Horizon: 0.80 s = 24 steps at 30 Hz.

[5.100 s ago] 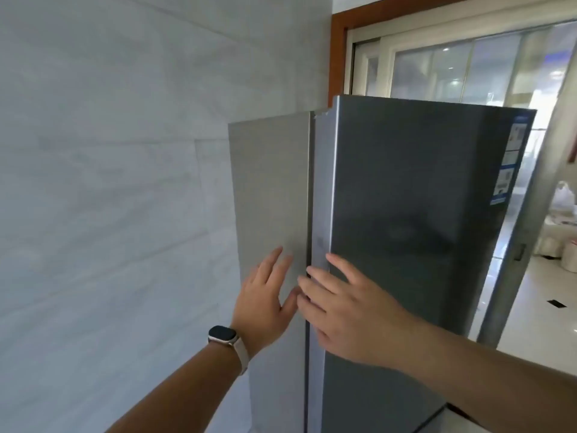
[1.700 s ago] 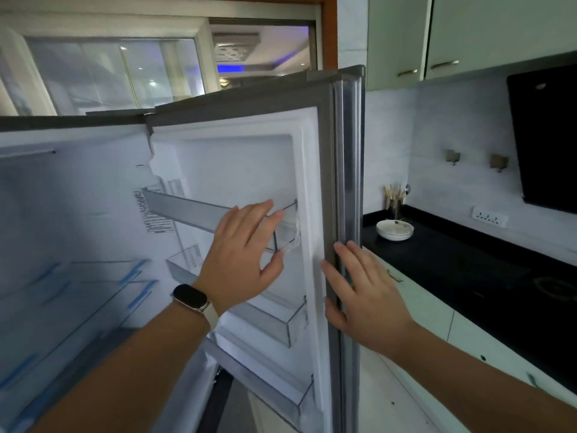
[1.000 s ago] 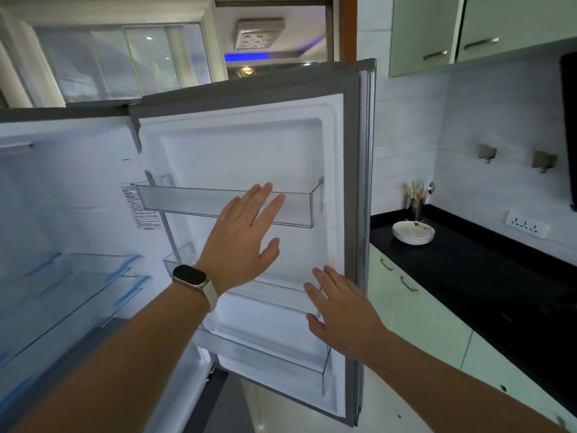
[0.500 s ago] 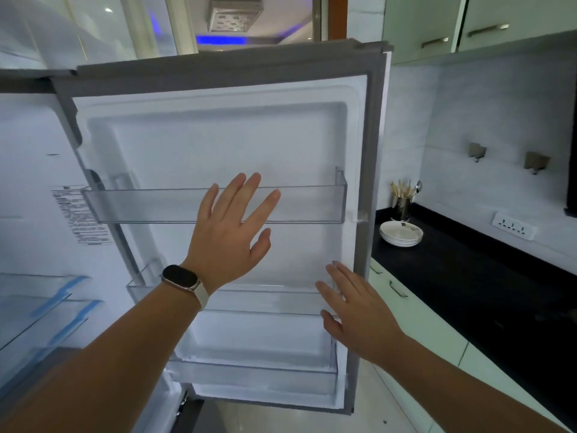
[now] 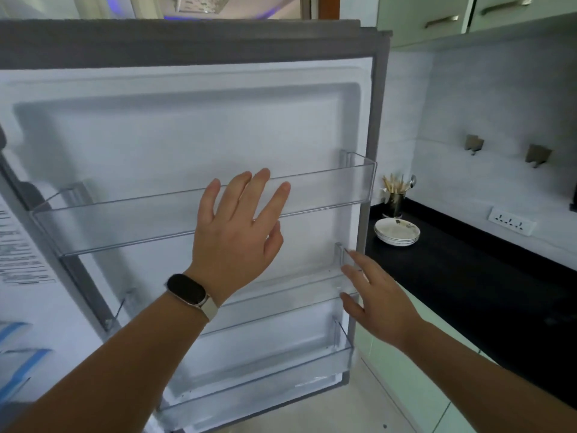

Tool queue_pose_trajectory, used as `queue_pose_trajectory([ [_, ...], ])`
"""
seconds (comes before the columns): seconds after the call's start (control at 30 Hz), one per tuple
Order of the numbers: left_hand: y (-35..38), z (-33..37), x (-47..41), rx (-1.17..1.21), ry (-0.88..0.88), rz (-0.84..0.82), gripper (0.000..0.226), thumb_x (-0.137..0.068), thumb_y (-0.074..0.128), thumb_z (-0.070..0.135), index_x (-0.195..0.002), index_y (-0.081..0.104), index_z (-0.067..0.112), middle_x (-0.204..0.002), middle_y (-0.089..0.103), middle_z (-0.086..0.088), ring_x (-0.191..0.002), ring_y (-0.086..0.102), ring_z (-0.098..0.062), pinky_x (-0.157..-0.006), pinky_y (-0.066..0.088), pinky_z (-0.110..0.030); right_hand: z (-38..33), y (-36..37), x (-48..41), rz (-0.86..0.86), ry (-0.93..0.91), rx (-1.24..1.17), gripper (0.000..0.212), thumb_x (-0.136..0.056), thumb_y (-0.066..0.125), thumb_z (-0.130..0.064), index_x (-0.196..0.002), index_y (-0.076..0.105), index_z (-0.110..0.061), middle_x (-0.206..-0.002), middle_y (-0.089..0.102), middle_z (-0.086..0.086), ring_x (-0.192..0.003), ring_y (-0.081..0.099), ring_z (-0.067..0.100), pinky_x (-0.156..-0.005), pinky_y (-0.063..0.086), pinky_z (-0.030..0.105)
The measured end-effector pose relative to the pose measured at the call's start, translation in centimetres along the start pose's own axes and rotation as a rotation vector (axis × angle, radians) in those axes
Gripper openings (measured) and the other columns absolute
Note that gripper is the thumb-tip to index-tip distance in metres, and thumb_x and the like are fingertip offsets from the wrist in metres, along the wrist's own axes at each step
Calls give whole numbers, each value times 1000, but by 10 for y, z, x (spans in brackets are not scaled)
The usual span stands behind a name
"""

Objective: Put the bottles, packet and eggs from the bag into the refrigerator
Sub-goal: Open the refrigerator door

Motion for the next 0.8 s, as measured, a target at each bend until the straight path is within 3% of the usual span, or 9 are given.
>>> queue_pose_trajectory([
  [0.13,13,-1,-3,-24,-2,9,44,-89,58,25,-133,62,19,-137,59,-12,-122,57,-33,-107,32,-53,11,11,-15,-30,16,24,41,-89,66,-31,-124,57,-12,-144,47,15,-126,51,31,-91,54,44],
  [0.53,24,2,-6,-58,-6,-34,46,-88,58,25,-132,62,17,-143,54,-15,-127,54,-35,-109,29,-55,27,20,-35,-104,-9,15,45,-90,65,-33,-130,57,-13,-144,49,15,-125,54,32,-97,48,40],
  [0.7,24,5,-7,-58,-10,-100,48,-87,57,28,-133,61,15,-147,48,-17,-135,46,-37,-112,24,-58,30,12,-43,-184,-23,26,53,-94,46,-44,-139,50,-18,-149,45,11,-132,48,29,-103,45,42],
  [0.8,29,17,-8,-33,38,-89,47,-85,58,25,-129,64,12,-145,51,-18,-134,47,-38,-111,26,-60,32,4,-46,-236,-31,29,57,-94,48,-46,-144,44,-20,-153,41,8,-137,43,28,-107,43,44],
])
Point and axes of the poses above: each hand's wrist, its own x-axis away from the middle knuckle, its own y-axis out of the palm, z = x × y, the point moved 1 cm from there along -x, towards the middle knuckle
